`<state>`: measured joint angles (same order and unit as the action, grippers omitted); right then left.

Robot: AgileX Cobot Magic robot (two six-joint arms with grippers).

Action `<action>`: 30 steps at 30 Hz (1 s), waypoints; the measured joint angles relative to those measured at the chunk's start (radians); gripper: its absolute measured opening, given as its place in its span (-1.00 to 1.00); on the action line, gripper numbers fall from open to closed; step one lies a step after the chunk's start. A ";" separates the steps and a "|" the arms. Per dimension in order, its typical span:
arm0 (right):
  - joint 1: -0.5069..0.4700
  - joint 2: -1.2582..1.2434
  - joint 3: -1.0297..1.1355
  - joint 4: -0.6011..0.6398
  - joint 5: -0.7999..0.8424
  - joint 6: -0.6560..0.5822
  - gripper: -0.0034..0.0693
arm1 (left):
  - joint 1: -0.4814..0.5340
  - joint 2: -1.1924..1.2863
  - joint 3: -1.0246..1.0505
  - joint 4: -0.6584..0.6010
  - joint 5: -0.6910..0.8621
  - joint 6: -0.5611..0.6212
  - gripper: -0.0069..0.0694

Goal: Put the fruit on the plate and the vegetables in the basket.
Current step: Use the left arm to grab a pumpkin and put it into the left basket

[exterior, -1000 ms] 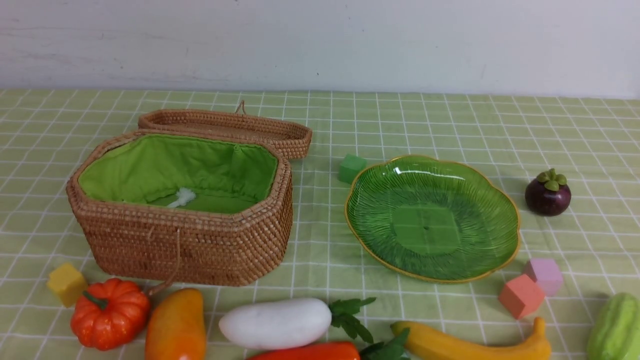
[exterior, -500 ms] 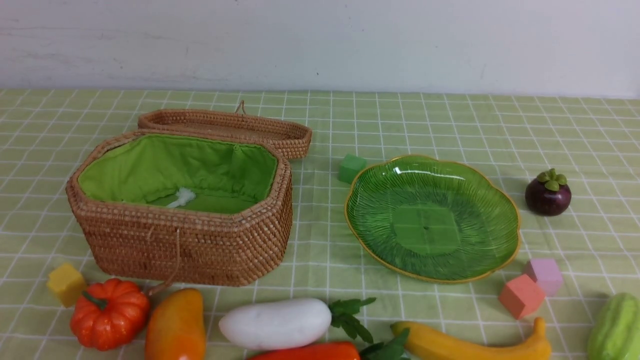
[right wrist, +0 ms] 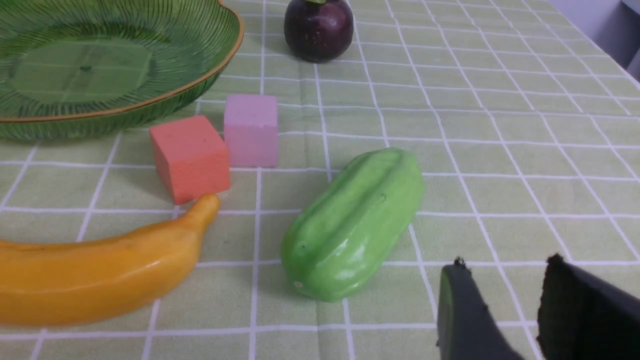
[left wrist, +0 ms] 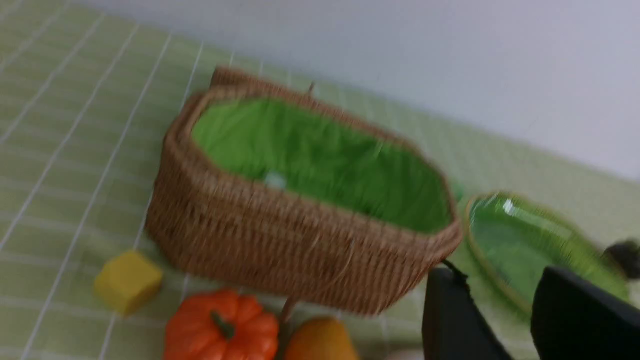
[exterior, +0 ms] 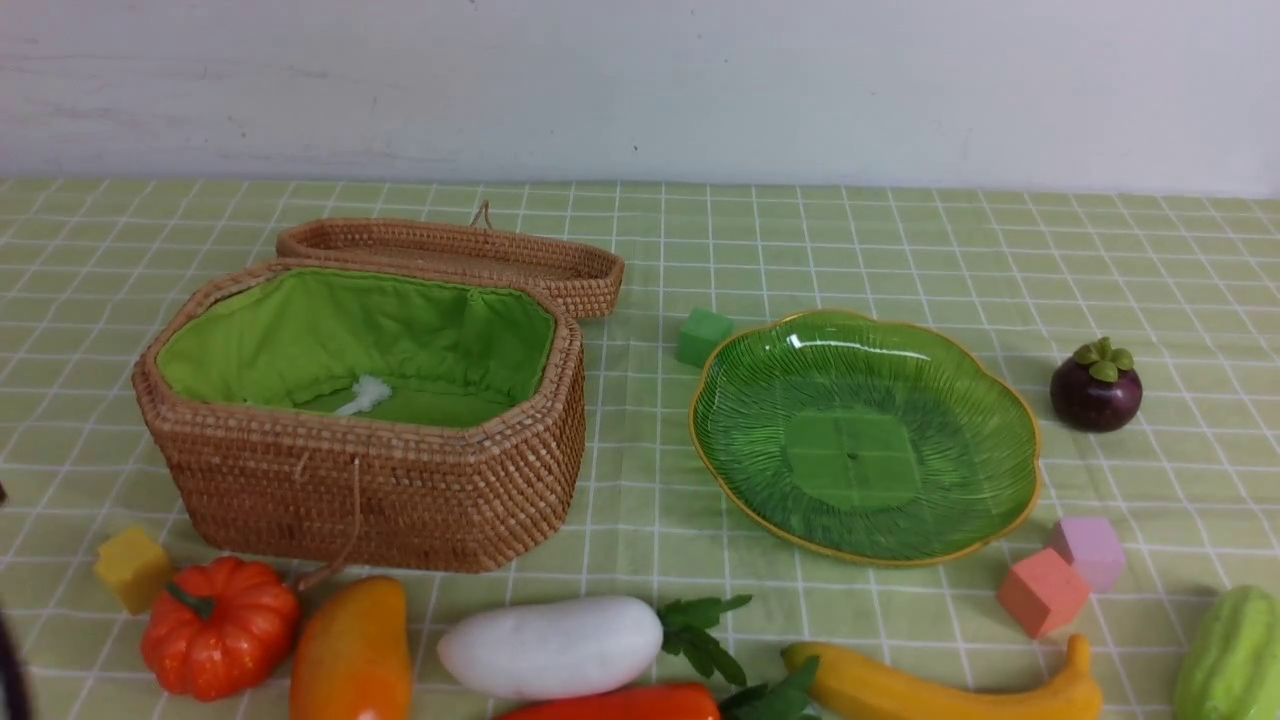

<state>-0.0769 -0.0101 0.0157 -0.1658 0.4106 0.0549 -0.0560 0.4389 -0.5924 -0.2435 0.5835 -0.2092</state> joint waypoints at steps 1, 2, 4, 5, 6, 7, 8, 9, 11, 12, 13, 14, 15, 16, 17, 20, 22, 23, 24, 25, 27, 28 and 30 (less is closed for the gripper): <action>0.000 0.000 0.000 0.000 0.000 0.000 -0.24 | 0.000 0.034 -0.001 0.016 0.020 0.000 -0.19; 0.000 0.000 0.000 0.000 0.000 0.000 -0.24 | 0.000 0.078 -0.002 0.035 0.035 0.000 -0.19; 0.000 0.000 0.000 0.000 0.000 0.000 -0.24 | 0.000 0.118 -0.003 0.043 0.039 0.000 -0.19; 0.000 0.000 0.000 0.000 0.000 0.000 -0.24 | 0.000 0.140 -0.004 0.046 0.040 0.000 -0.19; 0.000 0.000 0.000 0.000 0.000 0.000 -0.24 | 0.000 0.163 -0.006 0.047 0.041 0.000 -0.19; 0.000 0.000 0.000 0.000 0.000 0.000 -0.24 | 0.000 0.191 -0.006 0.048 0.041 -0.003 -0.19; 0.000 0.000 0.000 0.000 0.000 0.000 -0.24 | 0.000 0.219 -0.006 0.048 0.042 -0.010 -0.19; 0.000 0.000 0.000 0.000 0.000 0.000 -0.24 | 0.000 0.248 -0.006 0.049 0.044 -0.030 -0.19; 0.000 0.000 0.000 0.000 0.000 0.000 -0.24 | 0.000 0.305 -0.006 0.055 0.051 -0.081 -0.19; 0.000 0.000 0.000 0.000 0.000 0.000 -0.24 | 0.000 0.317 -0.007 0.060 0.056 -0.095 -0.19; 0.000 0.000 0.000 0.000 0.000 0.000 -0.24 | 0.000 0.375 -0.020 0.083 0.079 -0.171 -0.19; 0.000 0.000 0.000 0.000 0.000 0.000 -0.24 | 0.000 0.382 -0.020 0.083 0.082 -0.179 -0.19; 0.000 0.000 0.000 0.000 0.000 0.000 -0.24 | 0.000 0.426 -0.041 0.111 0.104 -0.231 -0.19; 0.000 0.000 0.000 0.000 0.000 0.000 -0.24 | 0.000 0.472 -0.062 0.134 0.131 -0.275 -0.19; 0.000 0.000 0.000 0.000 0.000 0.000 -0.24 | 0.000 0.513 -0.087 0.156 0.155 -0.302 -0.19; 0.000 0.000 0.000 0.000 0.000 0.000 -0.24 | 0.000 0.647 -0.176 0.209 0.235 -0.337 -0.19; 0.000 0.000 0.000 0.000 0.000 0.000 -0.24 | 0.000 0.703 -0.204 0.220 0.253 -0.337 -0.19; 0.000 0.000 0.000 0.000 0.000 0.000 -0.24 | 0.000 0.740 -0.225 0.231 0.262 -0.331 -0.19; 0.000 0.000 0.000 0.000 0.000 0.000 -0.24 | 0.000 0.769 -0.244 0.244 0.264 -0.322 -0.19; 0.000 0.000 0.000 0.000 0.000 0.000 -0.24 | 0.000 0.789 -0.251 0.249 0.265 -0.314 -0.19; 0.000 0.000 0.000 0.000 0.000 0.000 -0.24 | 0.000 0.865 -0.286 0.274 0.258 -0.294 -0.19; 0.000 0.000 0.000 0.000 0.000 0.000 -0.24 | 0.000 0.881 -0.293 0.277 0.255 -0.292 -0.19; 0.000 0.000 0.000 0.000 0.000 0.000 -0.24 | 0.000 0.929 -0.306 0.281 0.243 -0.285 -0.19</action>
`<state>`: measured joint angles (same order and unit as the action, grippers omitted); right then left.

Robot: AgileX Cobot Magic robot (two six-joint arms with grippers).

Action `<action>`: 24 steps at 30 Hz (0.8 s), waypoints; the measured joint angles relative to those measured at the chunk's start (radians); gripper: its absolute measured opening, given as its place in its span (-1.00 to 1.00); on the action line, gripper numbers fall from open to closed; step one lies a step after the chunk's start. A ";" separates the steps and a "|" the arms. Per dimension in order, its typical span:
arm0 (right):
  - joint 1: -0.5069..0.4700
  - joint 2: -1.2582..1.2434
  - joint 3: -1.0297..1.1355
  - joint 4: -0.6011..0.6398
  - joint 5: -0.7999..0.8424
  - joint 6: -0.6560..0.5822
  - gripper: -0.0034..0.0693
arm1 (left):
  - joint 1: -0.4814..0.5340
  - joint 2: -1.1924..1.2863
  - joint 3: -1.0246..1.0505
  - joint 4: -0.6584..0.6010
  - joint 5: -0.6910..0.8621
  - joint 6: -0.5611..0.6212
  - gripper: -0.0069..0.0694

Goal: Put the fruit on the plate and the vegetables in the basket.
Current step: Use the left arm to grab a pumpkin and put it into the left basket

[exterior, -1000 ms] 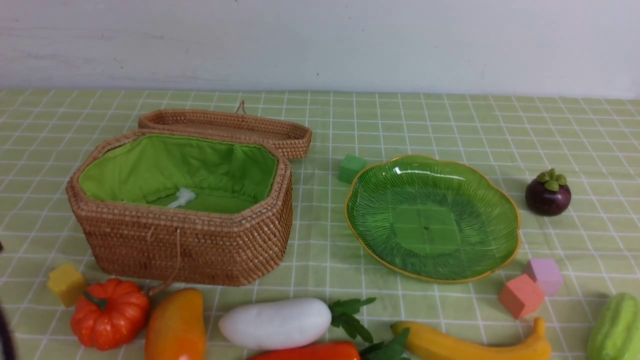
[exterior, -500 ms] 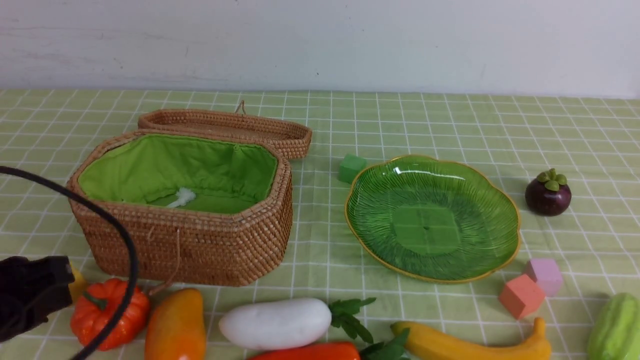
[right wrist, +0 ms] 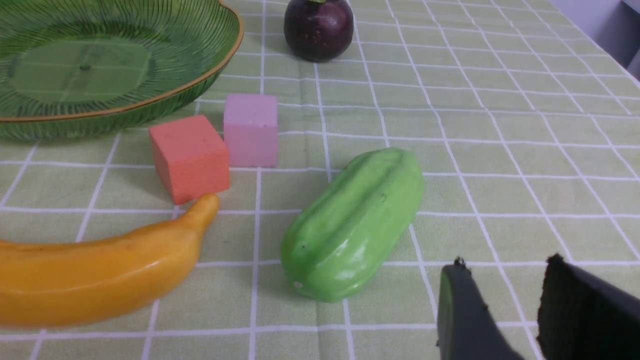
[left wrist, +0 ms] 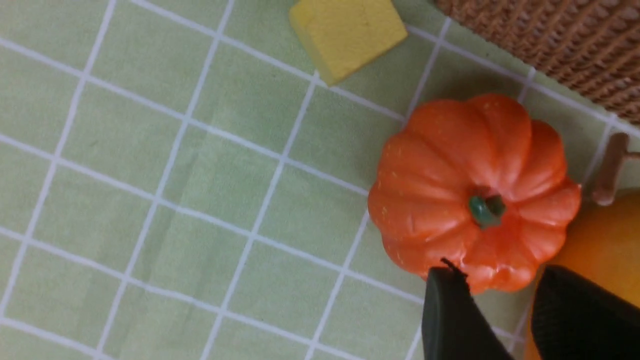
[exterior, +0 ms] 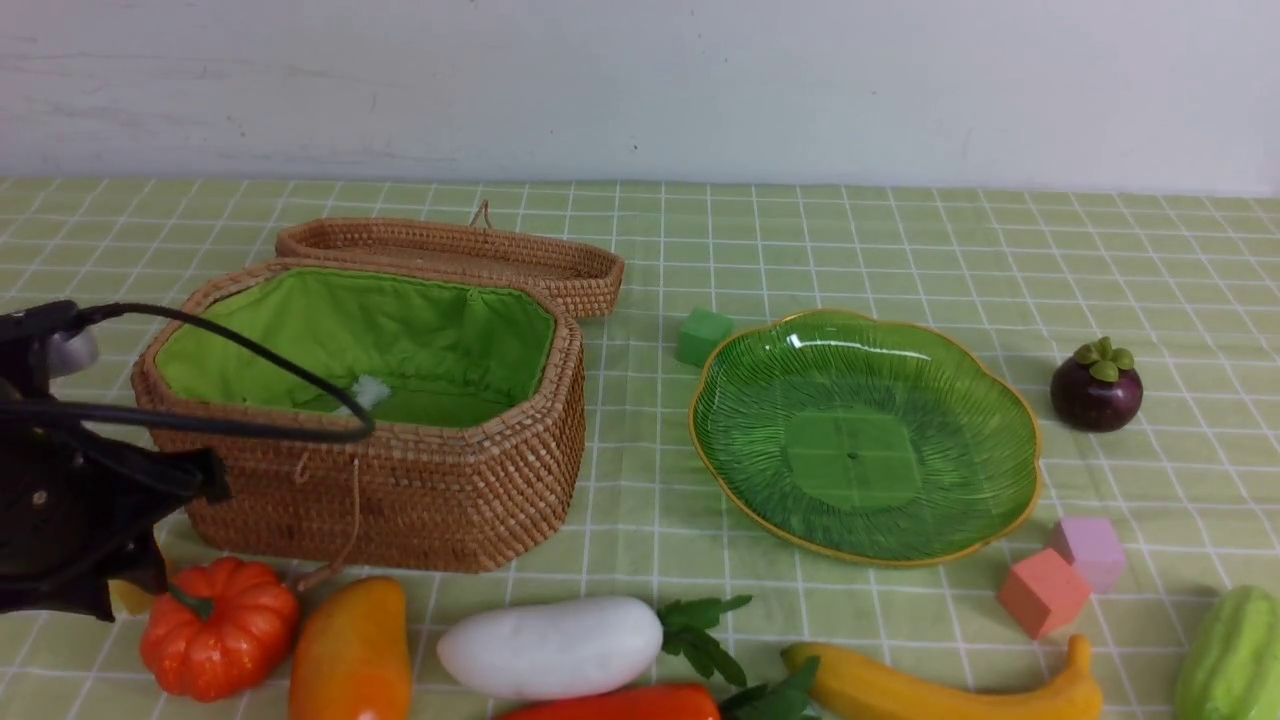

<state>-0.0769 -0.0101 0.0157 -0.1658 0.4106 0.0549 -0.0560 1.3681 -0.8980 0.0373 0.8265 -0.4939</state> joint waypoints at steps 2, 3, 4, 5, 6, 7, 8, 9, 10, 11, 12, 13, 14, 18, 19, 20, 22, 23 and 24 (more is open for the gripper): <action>0.000 0.000 0.000 0.000 0.000 0.000 -0.24 | 0.000 0.031 -0.002 0.000 -0.017 0.013 -0.19; 0.000 0.000 0.000 0.000 0.000 0.000 -0.24 | 0.000 0.045 -0.002 0.002 -0.029 0.019 -0.19; 0.000 0.000 0.000 0.000 0.000 0.000 -0.24 | 0.000 0.059 -0.002 0.005 -0.042 0.022 -0.19; 0.000 0.000 0.000 0.000 0.000 0.000 -0.24 | 0.000 0.066 -0.002 0.005 -0.053 0.023 -0.19; 0.000 0.000 0.000 0.000 0.000 0.000 -0.24 | 0.000 0.073 -0.002 0.007 -0.062 0.024 -0.19; 0.000 0.000 0.000 0.000 0.000 0.000 -0.24 | 0.000 0.078 -0.002 0.007 -0.072 0.024 -0.19; 0.000 0.000 0.000 0.000 0.000 0.000 -0.24 | 0.000 0.080 -0.002 0.008 -0.085 0.026 -0.19; 0.000 0.000 0.000 0.000 0.000 0.000 -0.24 | 0.000 0.081 -0.002 0.009 -0.096 0.026 -0.19; 0.000 0.000 0.000 0.000 0.000 0.000 -0.24 | 0.000 0.082 -0.002 0.010 -0.106 0.026 -0.19; 0.000 0.000 0.000 0.000 0.000 0.000 -0.24 | 0.000 0.082 -0.002 0.010 -0.113 0.026 -0.19; 0.000 0.000 0.000 0.000 0.000 0.000 -0.24 | 0.000 0.082 -0.002 0.010 -0.117 0.027 -0.19; 0.000 0.000 0.000 0.000 0.000 0.000 -0.24 | 0.000 0.082 -0.002 0.010 -0.122 0.027 -0.19; 0.000 0.000 0.000 0.000 0.000 0.000 -0.24 | 0.000 0.082 -0.002 0.010 -0.123 0.027 -0.19; 0.000 0.000 0.000 0.000 0.000 0.000 -0.24 | 0.000 0.085 -0.002 0.010 -0.124 0.027 -0.19; 0.000 0.000 0.000 0.000 0.000 0.000 -0.24 | 0.000 0.090 -0.002 0.010 -0.124 0.027 -0.19; 0.000 0.000 0.000 0.000 0.000 0.000 -0.24 | 0.000 0.095 -0.002 0.010 -0.124 0.027 -0.19; 0.000 0.000 0.000 0.000 0.000 0.000 -0.24 | 0.000 0.109 -0.002 0.010 -0.121 0.027 -0.19; 0.000 0.000 0.000 0.000 0.000 0.000 -0.24 | 0.000 0.117 -0.002 0.009 -0.117 0.027 -0.19; 0.000 0.000 0.000 0.000 0.000 0.000 -0.24 | 0.000 0.124 -0.002 0.008 -0.115 0.027 -0.19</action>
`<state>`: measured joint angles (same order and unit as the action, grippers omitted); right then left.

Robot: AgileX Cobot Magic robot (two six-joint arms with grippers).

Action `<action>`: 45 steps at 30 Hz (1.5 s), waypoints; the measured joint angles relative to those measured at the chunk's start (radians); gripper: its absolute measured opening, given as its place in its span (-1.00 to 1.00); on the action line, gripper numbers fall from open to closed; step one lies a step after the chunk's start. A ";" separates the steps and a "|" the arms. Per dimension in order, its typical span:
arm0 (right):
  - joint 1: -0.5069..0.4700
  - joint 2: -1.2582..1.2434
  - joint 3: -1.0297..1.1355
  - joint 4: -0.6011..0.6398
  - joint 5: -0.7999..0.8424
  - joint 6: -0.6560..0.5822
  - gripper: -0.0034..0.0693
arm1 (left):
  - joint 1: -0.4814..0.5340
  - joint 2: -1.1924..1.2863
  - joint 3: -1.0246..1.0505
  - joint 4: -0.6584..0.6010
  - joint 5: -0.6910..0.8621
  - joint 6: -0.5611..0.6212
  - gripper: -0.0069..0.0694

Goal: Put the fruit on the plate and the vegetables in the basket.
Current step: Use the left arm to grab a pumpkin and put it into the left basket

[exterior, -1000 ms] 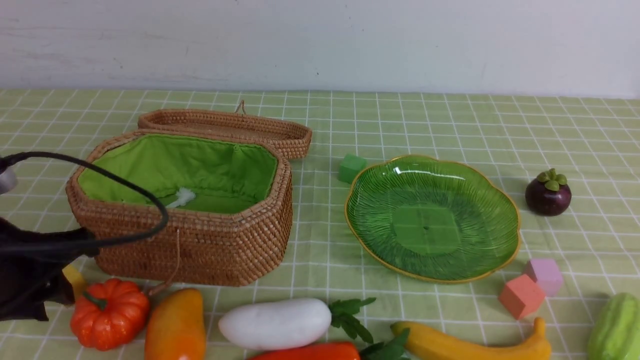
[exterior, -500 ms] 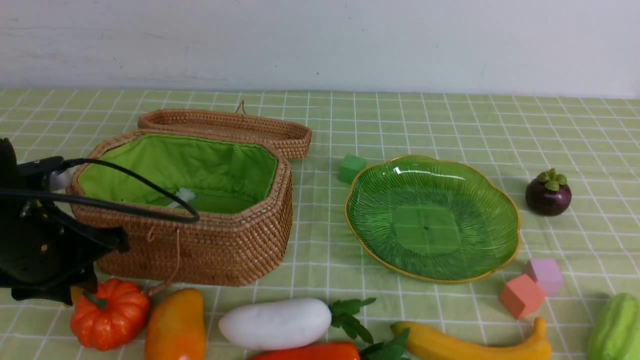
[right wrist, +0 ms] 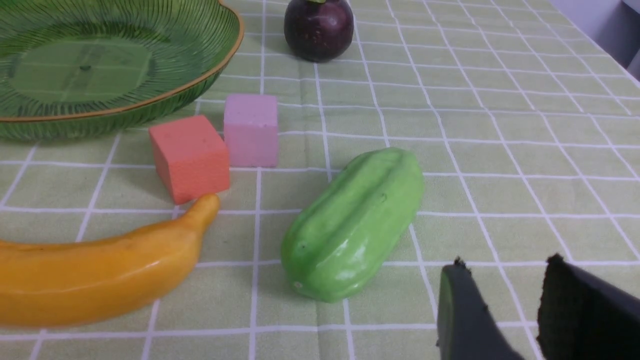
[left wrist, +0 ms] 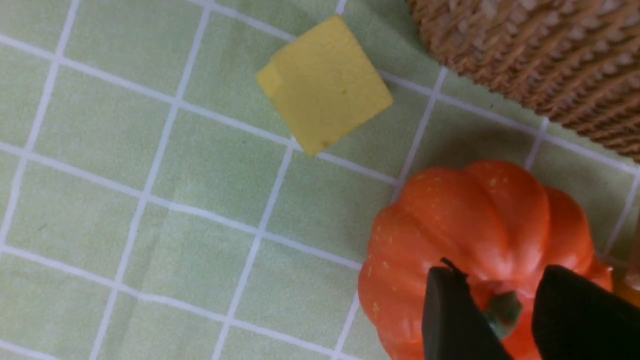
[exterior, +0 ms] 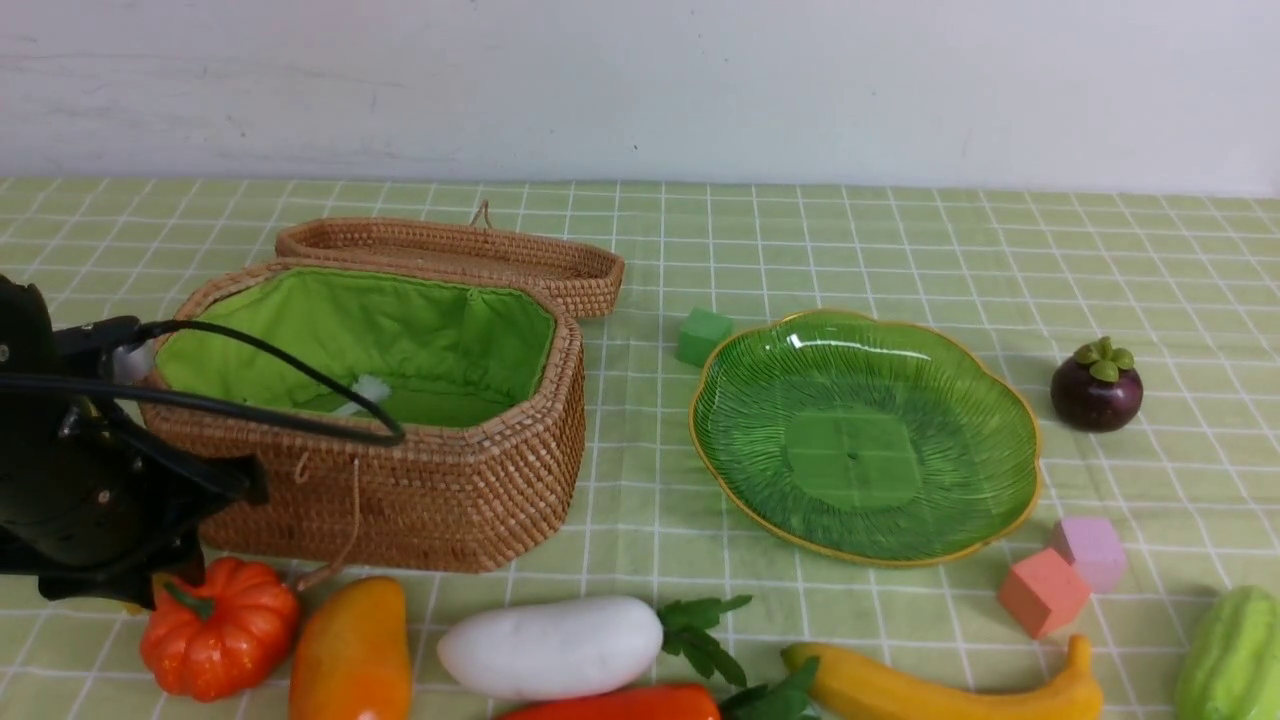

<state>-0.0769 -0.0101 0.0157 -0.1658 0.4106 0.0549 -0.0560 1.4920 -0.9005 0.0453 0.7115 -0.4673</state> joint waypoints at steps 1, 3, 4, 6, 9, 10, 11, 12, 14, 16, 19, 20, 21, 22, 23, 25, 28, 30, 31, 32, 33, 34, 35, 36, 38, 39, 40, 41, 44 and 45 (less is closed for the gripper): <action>0.000 0.000 0.000 0.000 0.000 0.000 -0.24 | 0.000 0.002 0.000 -0.002 0.000 0.000 -0.19; 0.000 0.000 0.000 0.000 0.000 0.000 -0.24 | 0.000 0.010 0.000 -0.006 0.001 0.000 -0.19; 0.000 0.000 0.000 0.000 0.000 0.000 -0.24 | 0.000 0.011 0.000 -0.007 0.001 0.000 -0.19; 0.000 0.000 0.000 0.000 0.000 0.000 -0.24 | 0.000 0.011 0.000 -0.010 0.001 0.000 -0.19; 0.000 0.000 0.000 0.000 0.000 0.000 -0.24 | 0.000 0.011 0.000 -0.015 0.000 0.005 -0.19; 0.000 0.000 0.000 0.000 0.000 0.000 -0.24 | 0.000 0.011 0.000 -0.021 0.001 0.013 -0.19; 0.000 0.000 0.000 0.000 0.000 0.000 -0.24 | 0.000 0.011 0.000 -0.028 0.002 0.021 -0.20; 0.000 0.000 0.000 0.000 0.000 0.000 -0.24 | 0.000 0.011 0.000 -0.035 0.004 0.028 -0.20; 0.000 0.000 0.000 0.000 0.000 0.000 -0.24 | 0.000 0.011 0.000 -0.045 0.011 0.051 -0.25; 0.000 0.000 0.000 0.000 0.000 0.000 -0.24 | 0.000 0.011 0.000 -0.056 0.012 0.064 -0.30; 0.000 0.000 0.000 0.000 0.000 0.000 -0.24 | 0.000 0.012 0.000 -0.059 0.013 0.074 -0.43; 0.000 0.000 0.000 0.000 0.000 0.000 -0.24 | 0.000 0.012 0.000 -0.059 0.014 0.075 -0.49; 0.000 0.000 0.000 0.000 0.000 0.000 -0.24 | 0.000 0.012 0.000 -0.059 0.014 0.075 -0.52; 0.000 0.000 0.000 0.000 0.000 0.000 -0.24 | 0.000 0.012 -0.001 -0.060 0.015 0.075 -0.59; 0.000 0.000 0.000 0.000 0.000 0.000 -0.24 | 0.000 0.012 -0.002 -0.064 0.015 0.076 -0.68; 0.000 0.000 0.000 0.000 0.000 0.000 -0.24 | 0.000 0.012 -0.005 -0.065 0.016 0.080 -0.79; 0.000 0.000 0.000 0.000 0.000 0.000 -0.24 | 0.000 0.012 -0.006 -0.065 0.023 0.104 -0.80; 0.000 0.000 0.000 0.000 0.000 0.000 -0.24 | 0.000 0.012 -0.007 -0.067 0.031 0.116 -0.80; 0.000 0.000 0.000 0.000 0.000 0.000 -0.24 | 0.000 0.012 -0.007 -0.067 0.032 0.117 -0.80; 0.000 0.000 0.000 0.000 0.000 0.000 -0.24 | 0.000 0.010 -0.008 -0.067 0.041 0.120 -0.80; 0.000 0.000 0.000 0.000 0.000 0.000 -0.24 | 0.000 0.006 -0.008 -0.068 0.045 0.121 -0.80; 0.000 0.000 0.000 0.000 0.000 0.000 -0.24 | 0.000 0.001 -0.008 -0.068 0.052 0.122 -0.80; 0.000 0.000 0.000 0.000 0.000 0.000 -0.24 | 0.000 -0.006 -0.008 -0.068 0.060 0.123 -0.80; 0.000 0.000 0.000 0.000 0.000 0.000 -0.24 | 0.000 -0.012 -0.008 -0.068 0.065 0.123 -0.80; 0.000 0.000 0.000 0.000 0.000 0.000 -0.24 | 0.000 -0.041 -0.008 -0.068 0.075 0.123 -0.80; 0.000 0.000 0.000 0.000 0.000 0.000 -0.24 | 0.000 -0.048 -0.008 -0.068 0.078 0.123 -0.80; 0.000 0.000 0.000 0.000 0.000 0.000 -0.24 | 0.000 -0.076 -0.008 -0.068 0.090 0.123 -0.80; 0.000 0.000 0.000 0.000 0.000 0.000 -0.24 | 0.000 -0.088 -0.008 -0.068 0.096 0.123 -0.80; 0.000 0.000 0.000 0.000 0.000 0.000 -0.24 | 0.000 -0.161 -0.013 -0.083 0.139 0.123 -0.80; 0.000 0.000 0.000 0.000 0.000 0.000 -0.24 | 0.000 -0.180 -0.025 -0.090 0.157 0.123 -0.80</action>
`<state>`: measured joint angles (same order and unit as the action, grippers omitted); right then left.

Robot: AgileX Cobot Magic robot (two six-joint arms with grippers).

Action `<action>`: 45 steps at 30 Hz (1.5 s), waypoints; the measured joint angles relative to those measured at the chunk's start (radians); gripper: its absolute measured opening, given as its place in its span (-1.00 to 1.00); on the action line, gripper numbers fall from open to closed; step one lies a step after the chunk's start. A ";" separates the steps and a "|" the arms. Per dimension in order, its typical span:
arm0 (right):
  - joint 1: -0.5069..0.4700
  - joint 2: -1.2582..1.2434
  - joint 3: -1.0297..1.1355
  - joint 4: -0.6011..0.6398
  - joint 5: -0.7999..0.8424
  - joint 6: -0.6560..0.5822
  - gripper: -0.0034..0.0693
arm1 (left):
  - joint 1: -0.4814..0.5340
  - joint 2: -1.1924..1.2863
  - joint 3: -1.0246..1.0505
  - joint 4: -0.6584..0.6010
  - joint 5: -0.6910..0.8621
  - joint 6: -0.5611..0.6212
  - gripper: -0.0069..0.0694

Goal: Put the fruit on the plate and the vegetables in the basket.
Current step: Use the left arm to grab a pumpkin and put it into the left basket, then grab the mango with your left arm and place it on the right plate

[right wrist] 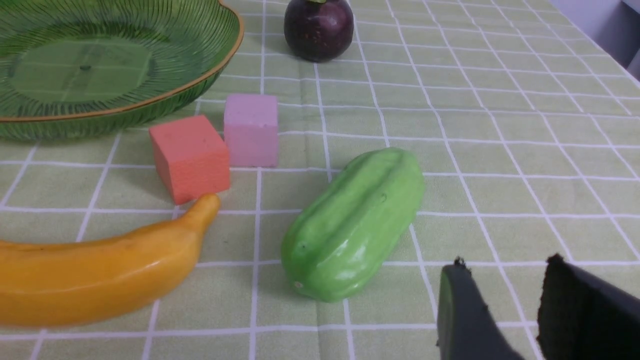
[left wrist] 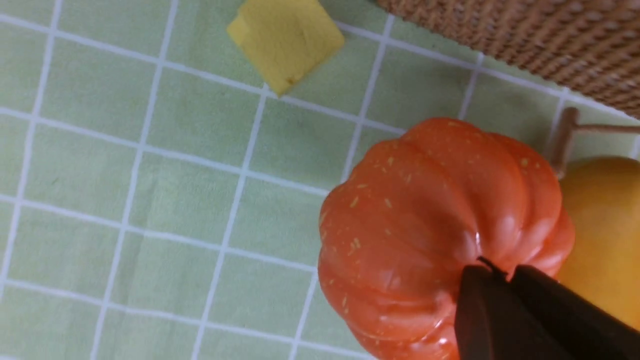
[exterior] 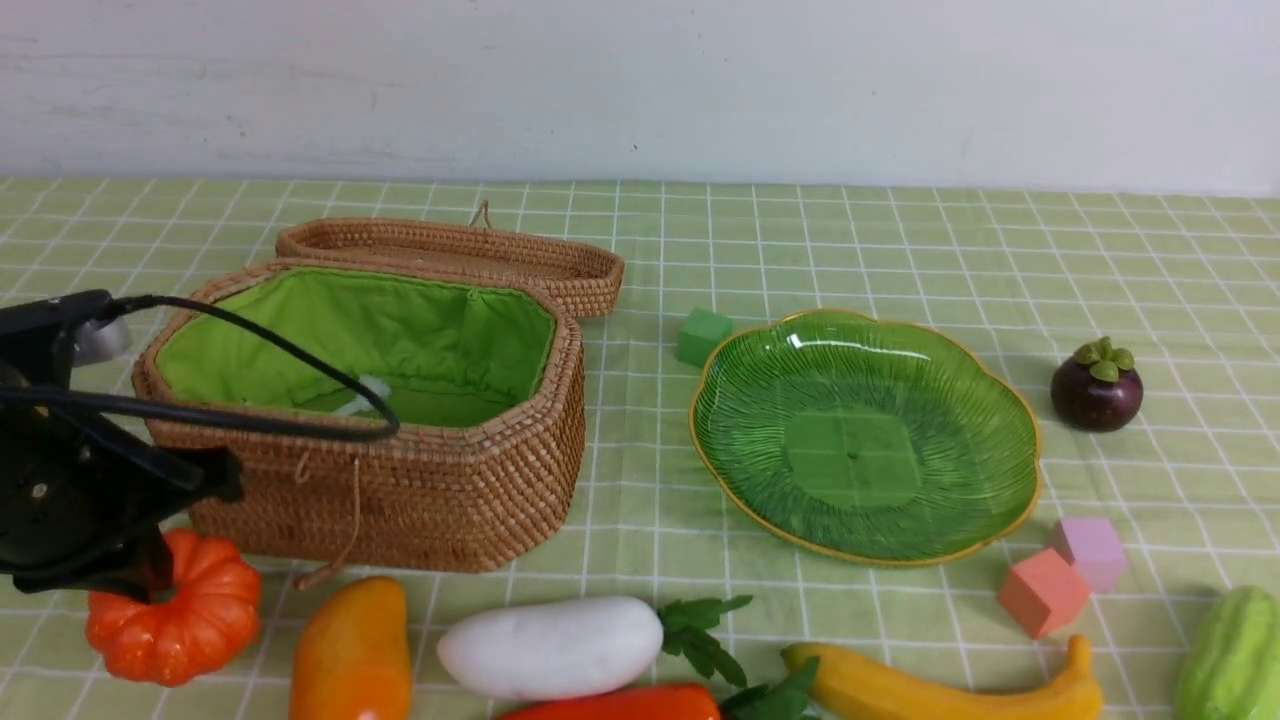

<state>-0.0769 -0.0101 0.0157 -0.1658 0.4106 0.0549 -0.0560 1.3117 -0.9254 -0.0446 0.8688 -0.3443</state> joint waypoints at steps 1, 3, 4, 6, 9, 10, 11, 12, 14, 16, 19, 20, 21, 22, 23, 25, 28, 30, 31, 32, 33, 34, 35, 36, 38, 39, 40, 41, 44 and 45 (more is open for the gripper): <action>0.000 0.000 0.000 0.000 0.000 0.000 -0.24 | 0.000 -0.017 -0.019 -0.008 0.017 0.001 -0.80; 0.000 0.000 0.000 0.000 0.000 0.000 -0.24 | 0.000 -0.041 -0.066 -0.023 0.053 0.005 -0.80; 0.000 0.000 0.000 0.000 0.000 0.000 -0.24 | 0.000 -0.047 -0.115 -0.033 0.085 0.011 -0.80; 0.000 0.000 0.000 0.000 0.000 0.000 -0.24 | 0.000 -0.049 -0.190 -0.051 0.130 0.029 -0.80; 0.000 0.000 0.000 0.000 0.000 0.000 -0.24 | 0.000 -0.019 -0.360 -0.072 0.204 0.060 -0.80; 0.000 0.000 0.000 0.000 0.000 0.000 -0.24 | 0.000 -0.009 -0.389 -0.074 0.209 0.064 -0.80; 0.000 0.000 0.000 0.000 0.000 0.000 -0.24 | 0.000 -0.001 -0.407 -0.075 0.211 0.066 -0.80; 0.000 0.000 0.000 0.000 0.000 0.000 -0.24 | 0.000 0.030 -0.462 -0.079 0.215 0.068 -0.80; 0.000 0.000 0.000 0.000 0.000 0.000 -0.24 | 0.000 0.090 -0.544 -0.079 0.215 0.073 -0.80; 0.000 0.000 0.000 0.000 0.000 0.000 -0.24 | 0.000 0.169 -0.615 -0.081 0.204 0.075 -0.80; 0.000 0.000 0.000 0.000 0.000 0.000 -0.24 | 0.000 0.276 -0.674 -0.082 0.180 0.075 -0.79; 0.000 0.000 0.000 0.000 0.000 0.000 -0.24 | 0.000 0.306 -0.685 -0.082 0.172 0.075 -0.79; 0.000 0.000 0.000 0.000 0.000 0.000 -0.24 | 0.000 0.340 -0.695 -0.083 0.161 0.075 -0.79; 0.000 0.000 0.000 0.000 0.000 0.000 -0.24 | 0.000 0.376 -0.698 -0.084 0.145 0.075 -0.78; 0.000 0.000 0.000 0.000 0.000 0.000 -0.24 | 0.000 0.398 -0.700 -0.087 0.136 0.075 -0.77; 0.000 0.000 0.000 0.000 0.000 0.000 -0.24 | 0.000 0.436 -0.700 -0.094 0.120 0.075 -0.75; 0.000 0.000 0.000 0.000 0.000 0.000 -0.24 | 0.000 0.477 -0.701 -0.101 0.107 0.056 -0.68; 0.000 0.000 0.000 0.000 0.000 0.000 -0.24 | 0.000 0.495 -0.701 -0.101 0.108 0.036 -0.57; 0.000 0.000 0.000 0.000 0.000 0.000 -0.24 | 0.000 0.499 -0.701 -0.100 0.109 0.025 -0.49; 0.000 0.000 0.000 0.000 0.000 0.000 -0.24 | 0.000 0.500 -0.701 -0.100 0.113 0.021 -0.42; 0.000 0.000 0.000 0.000 0.000 0.000 -0.24 | 0.000 0.500 -0.701 -0.100 0.114 0.017 -0.32; 0.000 0.000 0.000 0.000 0.000 0.000 -0.24 | 0.000 0.498 -0.701 -0.100 0.117 0.014 -0.20; 0.000 0.000 0.000 0.000 0.000 0.000 -0.24 | 0.000 0.496 -0.702 -0.100 0.124 0.012 -0.07; 0.000 0.000 0.000 0.000 0.000 0.000 -0.24 | 0.000 0.493 -0.702 -0.100 0.131 0.011 0.03; 0.000 0.000 0.000 0.000 0.000 0.000 -0.24 | 0.000 0.473 -0.702 -0.100 0.157 0.011 0.28; 0.000 0.000 0.000 0.000 0.000 0.000 -0.24 | 0.000 0.464 -0.702 -0.100 0.169 0.013 0.37; 0.000 0.000 0.000 0.000 0.000 0.000 -0.24 | 0.000 0.438 -0.702 -0.100 0.187 0.020 0.48; 0.000 0.000 0.000 0.000 0.000 0.000 -0.24 | 0.000 0.403 -0.702 -0.100 0.213 0.027 0.59; 0.000 0.000 0.000 0.000 0.000 0.000 -0.24 | 0.000 0.311 -0.700 -0.100 0.273 0.043 0.73; 0.000 0.000 0.000 0.000 0.000 0.000 -0.24 | 0.000 0.266 -0.691 -0.100 0.288 0.046 0.76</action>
<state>-0.0769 -0.0101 0.0157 -0.1658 0.4106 0.0549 -0.0560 1.5776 -1.6162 -0.1449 1.1566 -0.2987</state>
